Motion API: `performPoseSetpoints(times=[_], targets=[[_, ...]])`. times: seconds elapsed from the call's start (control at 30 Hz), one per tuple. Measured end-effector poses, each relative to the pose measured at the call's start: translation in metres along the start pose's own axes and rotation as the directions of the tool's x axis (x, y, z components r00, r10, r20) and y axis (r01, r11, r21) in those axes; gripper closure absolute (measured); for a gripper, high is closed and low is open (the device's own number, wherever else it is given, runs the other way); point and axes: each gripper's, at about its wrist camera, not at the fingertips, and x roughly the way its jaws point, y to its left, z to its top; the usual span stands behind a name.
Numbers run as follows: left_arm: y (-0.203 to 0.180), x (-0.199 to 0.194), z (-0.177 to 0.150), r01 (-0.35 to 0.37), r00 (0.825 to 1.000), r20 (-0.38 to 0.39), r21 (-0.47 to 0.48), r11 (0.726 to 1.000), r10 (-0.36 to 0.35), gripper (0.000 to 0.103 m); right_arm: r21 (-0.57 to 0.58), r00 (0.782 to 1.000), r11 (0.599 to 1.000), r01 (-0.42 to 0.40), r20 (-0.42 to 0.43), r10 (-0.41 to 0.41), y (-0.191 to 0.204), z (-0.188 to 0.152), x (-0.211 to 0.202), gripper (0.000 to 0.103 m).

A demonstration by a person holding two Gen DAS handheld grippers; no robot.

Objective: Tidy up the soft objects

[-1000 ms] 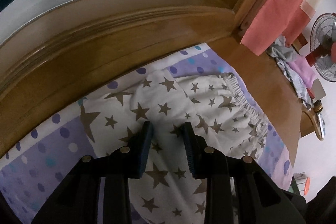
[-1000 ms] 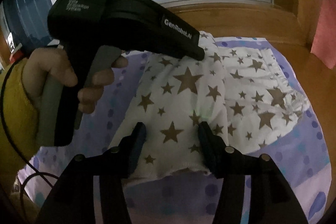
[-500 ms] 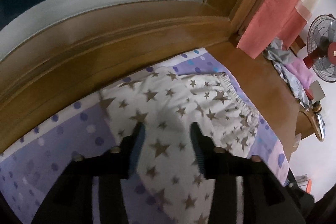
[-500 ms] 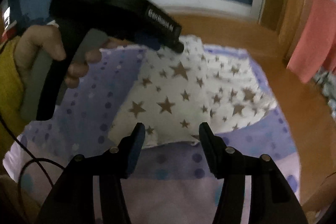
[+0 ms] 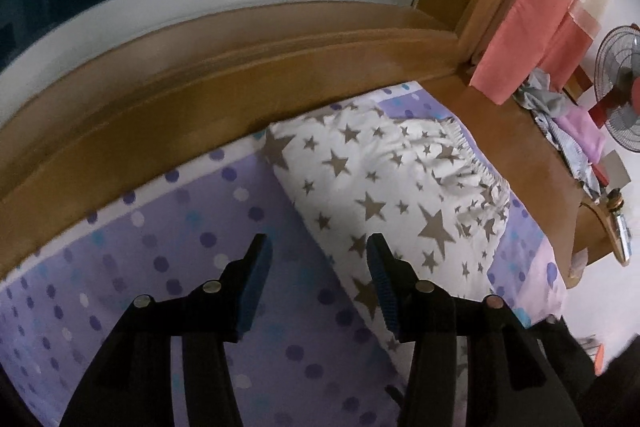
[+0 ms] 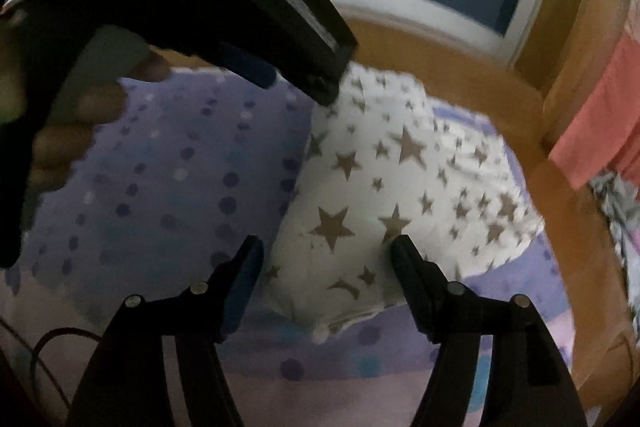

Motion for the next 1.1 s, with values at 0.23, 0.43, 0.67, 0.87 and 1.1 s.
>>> performPoseSetpoints(times=[0.23,0.43,0.67,0.87,1.1], targets=[[0.01,0.017,-0.001,0.085,0.996,-0.029,-0.053,0.995,-0.087,0.053,0.001,0.998,0.998,0.06,-0.027,-0.06,0.007,-0.004,0.006,0.036],[0.029,0.028,0.007,0.189,0.98,-0.029,-0.163,0.968,-0.196,0.051,0.024,0.997,0.997,0.07,-0.036,-0.069,0.005,-0.002,0.012,0.035],[0.062,0.033,0.015,0.292,0.955,0.035,-0.299,0.909,-0.295,0.049,0.043,0.998,0.997,0.063,-0.017,-0.062,0.001,-0.002,0.016,0.034],[0.052,0.055,0.017,0.315,0.94,-0.011,-0.354,0.88,-0.341,0.049,0.047,0.999,0.998,0.033,-0.013,-0.032,-0.001,-0.002,0.016,0.032],[0.049,0.056,0.012,0.333,0.934,0.014,-0.393,0.857,-0.356,0.049,0.058,1.0,0.998,-0.02,0.005,0.019,-0.013,-0.001,0.017,0.039]])
